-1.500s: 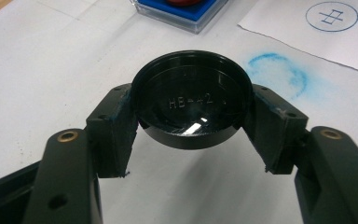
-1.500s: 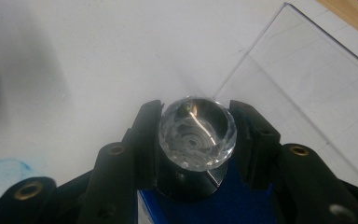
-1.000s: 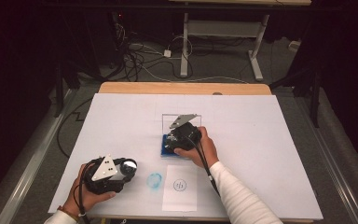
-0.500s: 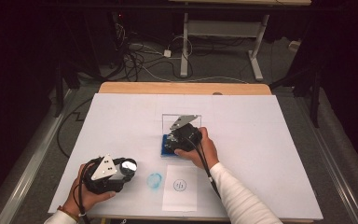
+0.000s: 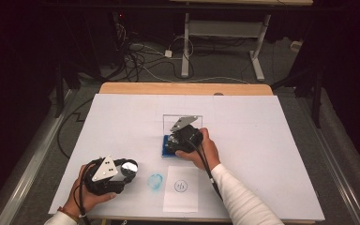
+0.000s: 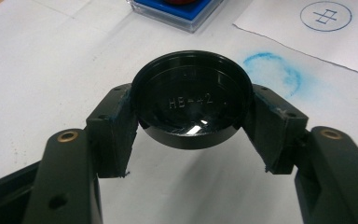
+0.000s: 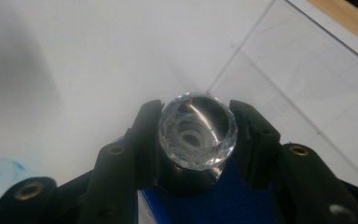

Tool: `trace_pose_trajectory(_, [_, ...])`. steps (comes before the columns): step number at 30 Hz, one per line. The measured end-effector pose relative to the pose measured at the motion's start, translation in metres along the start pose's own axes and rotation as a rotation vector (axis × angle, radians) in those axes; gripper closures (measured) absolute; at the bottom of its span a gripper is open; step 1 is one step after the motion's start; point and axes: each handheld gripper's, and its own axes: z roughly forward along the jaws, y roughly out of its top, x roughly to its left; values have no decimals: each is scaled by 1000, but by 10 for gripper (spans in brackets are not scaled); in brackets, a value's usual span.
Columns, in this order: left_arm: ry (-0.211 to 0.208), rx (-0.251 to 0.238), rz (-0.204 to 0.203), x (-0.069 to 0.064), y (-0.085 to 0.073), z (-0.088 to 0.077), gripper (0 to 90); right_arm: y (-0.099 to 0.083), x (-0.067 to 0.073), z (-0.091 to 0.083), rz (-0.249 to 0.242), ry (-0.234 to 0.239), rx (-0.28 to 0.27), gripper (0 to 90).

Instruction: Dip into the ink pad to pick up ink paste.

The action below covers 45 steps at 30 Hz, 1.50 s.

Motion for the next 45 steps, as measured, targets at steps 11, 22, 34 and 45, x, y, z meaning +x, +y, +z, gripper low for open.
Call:
trace_pose_trajectory(11, [-3,0,2,1,0,1,363,5,-10,-19,34,5,-34,568])
trace_pose_trajectory(22, [4,-1,13,1,1,0,363,11,-24,-59,39,-18,-95,568])
trace_pose_trajectory(34, [0,1,7,2,1,0,363,13,-25,-68,25,-18,-97,568])
trace_pose_trajectory(45, [7,2,5,2,1,0,363,6,-28,-65,36,-25,-81,568])
